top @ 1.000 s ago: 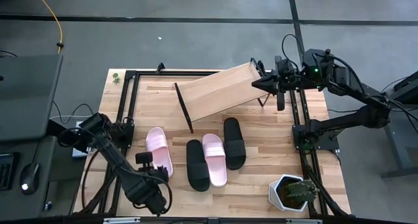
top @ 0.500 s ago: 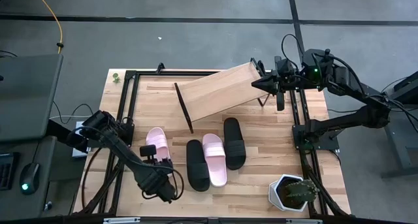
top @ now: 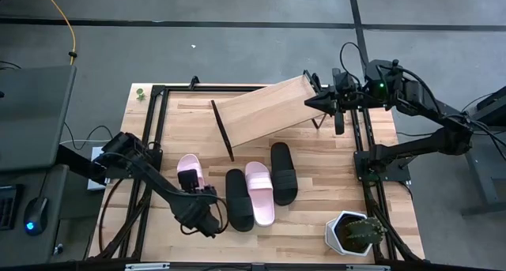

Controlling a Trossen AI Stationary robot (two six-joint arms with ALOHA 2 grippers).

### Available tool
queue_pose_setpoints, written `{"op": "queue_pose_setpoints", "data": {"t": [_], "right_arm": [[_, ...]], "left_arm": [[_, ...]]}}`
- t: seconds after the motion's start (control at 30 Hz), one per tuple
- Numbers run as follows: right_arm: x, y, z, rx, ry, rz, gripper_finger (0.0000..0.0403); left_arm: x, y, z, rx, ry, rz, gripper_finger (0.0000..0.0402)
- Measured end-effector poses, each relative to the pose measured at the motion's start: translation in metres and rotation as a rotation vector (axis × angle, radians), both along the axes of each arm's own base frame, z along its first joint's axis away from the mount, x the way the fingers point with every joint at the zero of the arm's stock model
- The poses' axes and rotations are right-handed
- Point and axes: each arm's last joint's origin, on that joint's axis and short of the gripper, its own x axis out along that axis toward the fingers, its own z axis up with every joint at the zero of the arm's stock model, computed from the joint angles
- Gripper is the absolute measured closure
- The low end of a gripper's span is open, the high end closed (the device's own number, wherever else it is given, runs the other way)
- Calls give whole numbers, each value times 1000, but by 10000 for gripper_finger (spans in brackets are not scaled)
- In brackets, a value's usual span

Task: Pick and place slides into the shelf
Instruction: Put the left pink slide on the shelf

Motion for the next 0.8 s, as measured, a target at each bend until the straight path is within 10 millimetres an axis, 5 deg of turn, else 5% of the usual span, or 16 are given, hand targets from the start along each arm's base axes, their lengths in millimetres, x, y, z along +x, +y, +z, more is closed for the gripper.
{"op": "queue_pose_setpoints", "data": {"t": [0.8], "right_arm": [[-1, 0, -3, 16, 34, 3, 402]], "left_arm": [[6, 17, -37, 178, 205, -3, 183]]}}
